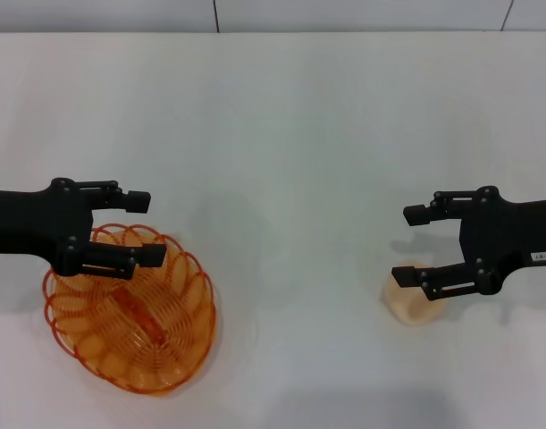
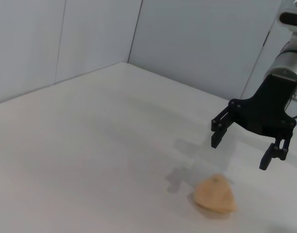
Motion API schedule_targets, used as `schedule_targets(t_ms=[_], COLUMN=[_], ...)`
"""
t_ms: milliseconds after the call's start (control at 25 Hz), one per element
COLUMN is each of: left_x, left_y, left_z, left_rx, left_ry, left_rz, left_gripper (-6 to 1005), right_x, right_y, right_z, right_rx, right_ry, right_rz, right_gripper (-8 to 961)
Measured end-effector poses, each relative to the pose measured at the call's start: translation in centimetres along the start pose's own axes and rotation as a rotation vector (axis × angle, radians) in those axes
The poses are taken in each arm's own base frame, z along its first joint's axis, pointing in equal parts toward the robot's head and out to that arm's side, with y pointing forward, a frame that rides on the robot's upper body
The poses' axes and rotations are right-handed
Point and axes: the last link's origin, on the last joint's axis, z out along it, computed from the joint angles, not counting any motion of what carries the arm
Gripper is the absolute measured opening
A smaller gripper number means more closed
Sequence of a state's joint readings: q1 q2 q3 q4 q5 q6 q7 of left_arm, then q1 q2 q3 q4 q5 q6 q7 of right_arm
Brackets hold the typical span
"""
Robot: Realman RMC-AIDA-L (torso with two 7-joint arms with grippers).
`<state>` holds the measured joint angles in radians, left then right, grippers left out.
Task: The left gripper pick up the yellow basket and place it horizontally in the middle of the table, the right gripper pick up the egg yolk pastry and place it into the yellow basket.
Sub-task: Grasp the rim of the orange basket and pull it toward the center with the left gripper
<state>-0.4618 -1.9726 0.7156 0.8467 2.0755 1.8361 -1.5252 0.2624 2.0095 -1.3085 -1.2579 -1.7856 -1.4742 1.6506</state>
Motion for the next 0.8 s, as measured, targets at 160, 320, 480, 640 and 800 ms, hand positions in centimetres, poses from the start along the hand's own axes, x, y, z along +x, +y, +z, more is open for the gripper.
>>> schedule_targets(t_ms=[160, 320, 480, 640, 800], left_x=[0.0, 0.0, 0.0, 0.0, 1.1], left_y=[0.0, 0.0, 0.0, -0.1, -0.6], left_z=[0.0, 0.0, 0.0, -0.1, -1.2], left_rx=[0.0, 0.0, 0.003, 0.008, 0.055], left_ry=[-0.001, 0.0, 0.001, -0.004, -0.061], left_rz=[0.0, -0.001, -0.007, -0.02, -0.071], left_gripper=[854, 848, 841, 835, 828], right_x=[0.0, 0.0, -0.1, -0.2, -0.4], right_y=[0.0, 0.0, 0.0, -0.1, -0.1], right_z=[0.0, 0.0, 0.0, 0.1, 0.1], right_rx=[0.0, 0.0, 0.0, -0.002, -0.004], right_ry=[-0.001, -0.004, -0.004, -0.007, -0.009], right_rz=[0.0, 0.0, 0.0, -0.003, -0.006], right_gripper=[800, 801, 801, 801, 800])
